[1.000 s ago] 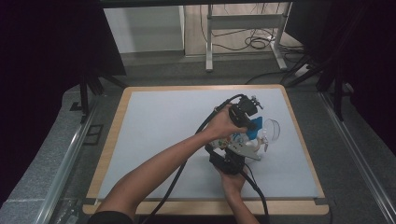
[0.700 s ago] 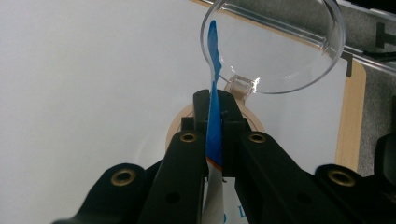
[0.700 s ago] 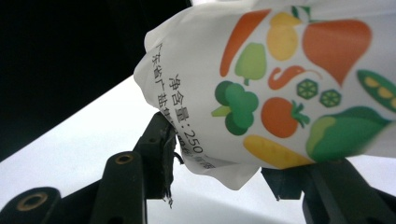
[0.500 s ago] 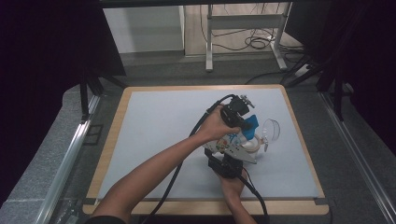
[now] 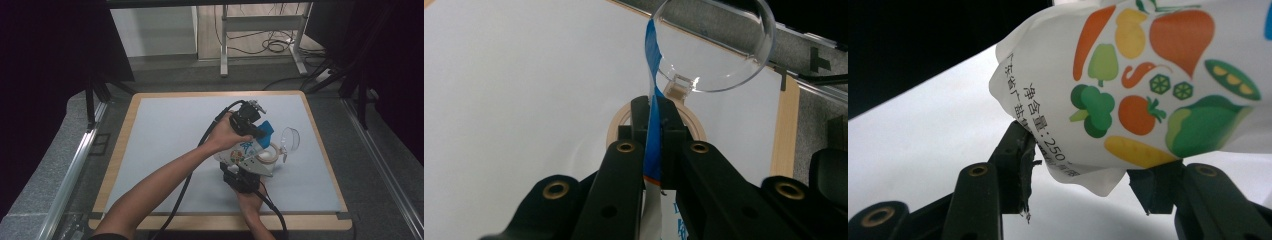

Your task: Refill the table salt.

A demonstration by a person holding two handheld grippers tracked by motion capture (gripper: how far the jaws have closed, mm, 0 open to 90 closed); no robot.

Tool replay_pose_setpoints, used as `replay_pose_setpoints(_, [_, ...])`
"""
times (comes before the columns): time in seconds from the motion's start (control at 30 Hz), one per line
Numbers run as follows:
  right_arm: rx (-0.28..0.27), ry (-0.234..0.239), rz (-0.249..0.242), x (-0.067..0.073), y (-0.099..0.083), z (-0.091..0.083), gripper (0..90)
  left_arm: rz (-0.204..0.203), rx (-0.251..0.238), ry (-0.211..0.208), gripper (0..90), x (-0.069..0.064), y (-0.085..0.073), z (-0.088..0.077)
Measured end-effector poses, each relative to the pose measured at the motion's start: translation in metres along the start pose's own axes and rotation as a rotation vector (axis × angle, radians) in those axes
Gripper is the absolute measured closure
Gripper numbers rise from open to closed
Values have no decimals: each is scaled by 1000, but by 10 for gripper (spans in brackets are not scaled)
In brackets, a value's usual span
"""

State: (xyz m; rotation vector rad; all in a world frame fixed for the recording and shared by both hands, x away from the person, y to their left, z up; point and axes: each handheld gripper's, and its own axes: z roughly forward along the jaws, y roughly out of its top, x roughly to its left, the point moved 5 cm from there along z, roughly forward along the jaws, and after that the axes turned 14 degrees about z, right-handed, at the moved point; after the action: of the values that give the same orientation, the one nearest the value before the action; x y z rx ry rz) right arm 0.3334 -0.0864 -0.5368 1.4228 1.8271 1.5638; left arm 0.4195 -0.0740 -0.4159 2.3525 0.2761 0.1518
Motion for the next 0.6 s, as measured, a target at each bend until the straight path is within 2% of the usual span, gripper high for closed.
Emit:
replay_pose_setpoints(0.23, [18, -16, -61, -2, -3, -3, 471, -8, -35, -5, 897, -2, -3, -11])
replay_pose_setpoints(0.5, [40, -21, -88, -5, -6, -6, 460, -28, -69, -7, 897, -1, -11, -26])
replay_pose_setpoints(0.6, [48, -16, -84, -5, -7, -7, 453, -40, -83, -4, 897, 1, -16, -30])
